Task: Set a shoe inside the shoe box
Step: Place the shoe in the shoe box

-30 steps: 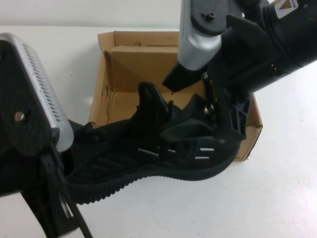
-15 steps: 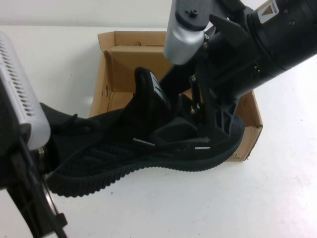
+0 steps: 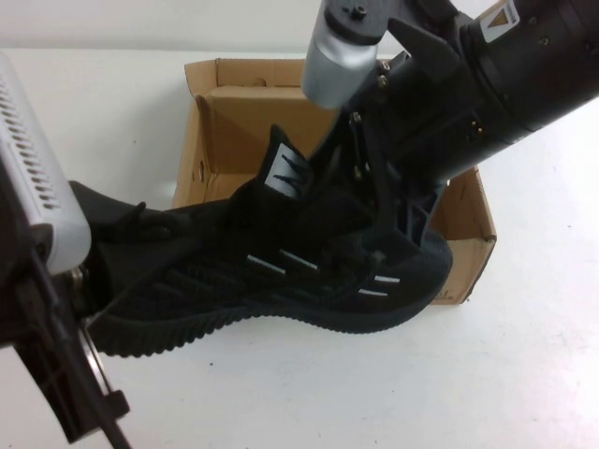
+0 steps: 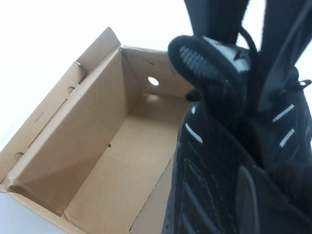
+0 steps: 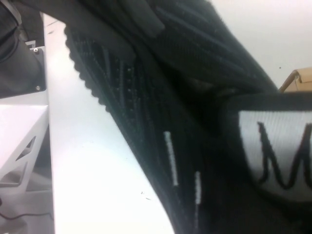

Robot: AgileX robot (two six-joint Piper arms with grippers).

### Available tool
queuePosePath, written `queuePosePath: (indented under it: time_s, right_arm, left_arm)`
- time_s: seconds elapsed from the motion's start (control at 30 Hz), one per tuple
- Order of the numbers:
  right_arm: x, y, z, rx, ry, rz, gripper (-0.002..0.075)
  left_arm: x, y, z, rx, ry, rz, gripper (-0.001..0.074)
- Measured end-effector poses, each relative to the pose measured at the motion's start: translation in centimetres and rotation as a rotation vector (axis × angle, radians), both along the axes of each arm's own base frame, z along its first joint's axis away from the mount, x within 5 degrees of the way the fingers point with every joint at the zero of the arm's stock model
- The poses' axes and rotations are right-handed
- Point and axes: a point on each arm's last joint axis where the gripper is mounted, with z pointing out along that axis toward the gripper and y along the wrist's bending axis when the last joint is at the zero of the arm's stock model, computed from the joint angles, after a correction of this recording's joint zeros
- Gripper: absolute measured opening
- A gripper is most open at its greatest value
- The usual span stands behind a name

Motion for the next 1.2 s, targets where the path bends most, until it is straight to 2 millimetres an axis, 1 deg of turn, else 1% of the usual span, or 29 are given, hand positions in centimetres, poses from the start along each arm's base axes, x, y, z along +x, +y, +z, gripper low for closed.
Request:
queuePosePath:
  time_s: [0.07,0.1,0.13,0.23,0.33,0.37,0.43,0.53,0.6,0.63,0.67,0.73,0.83,0.93,0.97,1.03,1.13,1.17,1.2]
  right_arm:
    - [0.1,0.0,-0.1,-0.001,0.005,-0.003,0.0139]
    - [0.1,0.0,-0.1,-0.001,0.007,-0.004,0.0093]
    - [0.1,0.0,-0.1,-0.002,0.008,-0.006,0.0064]
    - [0.2,0.1,-0.2,-0.004,0.009,-0.006,0.0034]
    - [0.2,0.1,-0.2,-0.004,0.009,-0.006,0.0032]
    - [0.2,0.1,-0.2,-0.004,0.009,-0.006,0.0031]
    - [0.2,0.1,-0.2,-0.005,0.013,-0.003,0.0031]
    - [0.2,0.2,-0.4,-0.009,0.029,0.001,0.003]
    - [0.2,0.2,-0.5,-0.011,0.032,-0.001,0.0028]
    - [0.2,0.1,-0.5,-0.012,0.031,-0.002,0.0028]
    - [0.3,0.1,-0.5,-0.018,0.029,-0.004,0.0028]
    - [0.4,0.1,-0.7,-0.028,0.03,-0.013,0.0027]
    - [0.6,-0.1,-1.0,-0.064,0.044,-0.068,0.0026]
    - [1.1,-0.6,-1.3,-0.122,0.052,-0.162,0.0026]
    - [1.3,-0.8,-1.4,-0.144,0.05,-0.195,0.0025]
    - [1.7,-1.1,-1.6,-0.177,0.043,-0.251,0.0025]
    - [2.3,-1.6,-1.7,-0.205,0.011,-0.329,0.0025]
    - [2.5,-1.7,-1.7,-0.207,-0.003,-0.356,0.0025]
    - [2.7,-1.7,-1.6,-0.207,-0.015,-0.375,0.0025]
  left_arm:
    - [0.0,0.0,0.0,0.003,-0.005,0.0,0.0021]
    - [0.0,0.0,0.0,0.004,-0.007,0.001,0.0021]
    - [0.0,0.0,0.0,0.004,-0.007,0.001,0.0021]
    - [0.0,0.0,0.0,0.002,-0.004,0.002,0.0021]
    - [0.0,0.0,0.0,-0.002,0.0,0.006,0.0025]
    - [0.0,0.0,0.0,-0.011,0.007,0.009,0.0039]
    - [0.0,-0.1,0.4,-0.064,0.02,0.016,0.0099]
    - [0.0,-0.2,1.0,-0.163,0.056,0.044,0.0293]
    - [0.0,-0.3,1.2,-0.227,0.108,0.074,0.0447]
    - [0.1,-0.3,1.3,-0.256,0.128,0.087,0.0508]
    - [0.1,-0.3,1.5,-0.281,0.144,0.096,0.0552]
    - [0.1,-0.3,1.6,-0.312,0.164,0.107,0.0594]
    - [0.1,-0.3,1.7,-0.354,0.184,0.122,0.0617]
    - [0.3,-0.2,1.8,-0.387,0.203,0.163,0.0608]
    - [0.5,-0.1,1.8,-0.393,0.205,0.185,0.0584]
    - [0.8,0.3,1.6,-0.372,0.2,0.235,0.0501]
    - [1.2,0.9,1.0,-0.301,0.188,0.318,0.0276]
    - [1.3,1.2,0.9,-0.273,0.179,0.348,0.0184]
    - [1.5,1.5,0.8,-0.248,0.169,0.375,0.012]
